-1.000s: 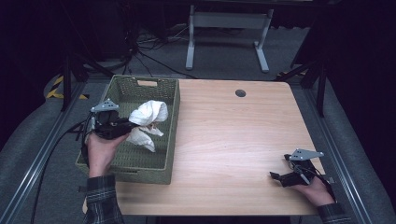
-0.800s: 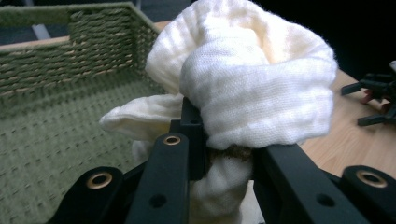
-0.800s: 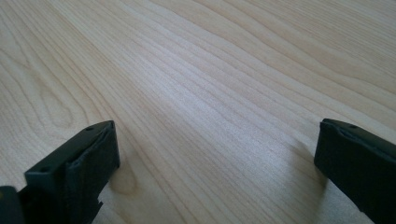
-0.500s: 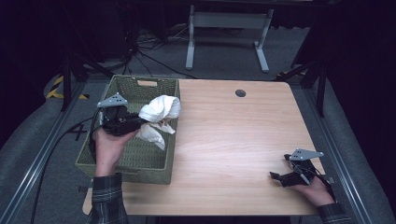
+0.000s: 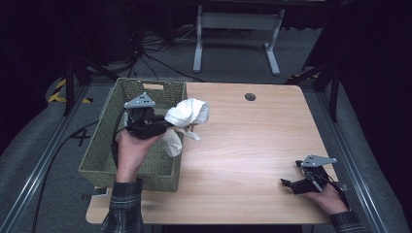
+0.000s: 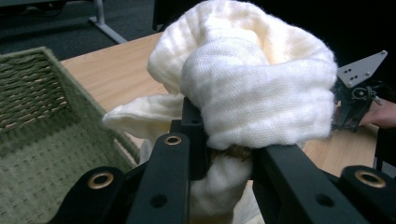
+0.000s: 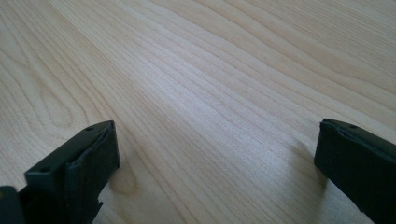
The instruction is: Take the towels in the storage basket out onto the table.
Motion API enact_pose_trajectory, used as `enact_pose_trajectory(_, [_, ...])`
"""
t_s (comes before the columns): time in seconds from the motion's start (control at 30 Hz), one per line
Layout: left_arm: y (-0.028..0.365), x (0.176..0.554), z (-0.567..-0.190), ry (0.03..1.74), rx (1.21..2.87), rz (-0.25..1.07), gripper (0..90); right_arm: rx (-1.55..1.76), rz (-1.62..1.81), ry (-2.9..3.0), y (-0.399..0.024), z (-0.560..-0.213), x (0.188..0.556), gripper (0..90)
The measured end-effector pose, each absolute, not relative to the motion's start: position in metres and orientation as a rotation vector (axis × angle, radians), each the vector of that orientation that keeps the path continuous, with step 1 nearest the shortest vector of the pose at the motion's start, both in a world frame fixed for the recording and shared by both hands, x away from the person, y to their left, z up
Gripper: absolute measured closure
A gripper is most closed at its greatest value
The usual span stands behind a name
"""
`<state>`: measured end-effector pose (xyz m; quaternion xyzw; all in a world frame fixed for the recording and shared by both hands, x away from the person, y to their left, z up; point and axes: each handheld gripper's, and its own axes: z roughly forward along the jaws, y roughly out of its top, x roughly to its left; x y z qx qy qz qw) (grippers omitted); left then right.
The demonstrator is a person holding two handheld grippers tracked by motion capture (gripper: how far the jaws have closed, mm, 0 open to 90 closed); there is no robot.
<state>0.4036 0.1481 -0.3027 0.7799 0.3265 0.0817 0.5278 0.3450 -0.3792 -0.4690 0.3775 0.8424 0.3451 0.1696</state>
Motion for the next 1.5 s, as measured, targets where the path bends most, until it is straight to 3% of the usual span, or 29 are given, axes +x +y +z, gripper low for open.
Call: enact_pose_trajectory(1.5, [0.019, 0.41, -0.319, 0.599, 1.974, 0.053, 80.2, 1.071, 0.981, 2.395, -0.379, -0.469, 0.345, 0.3])
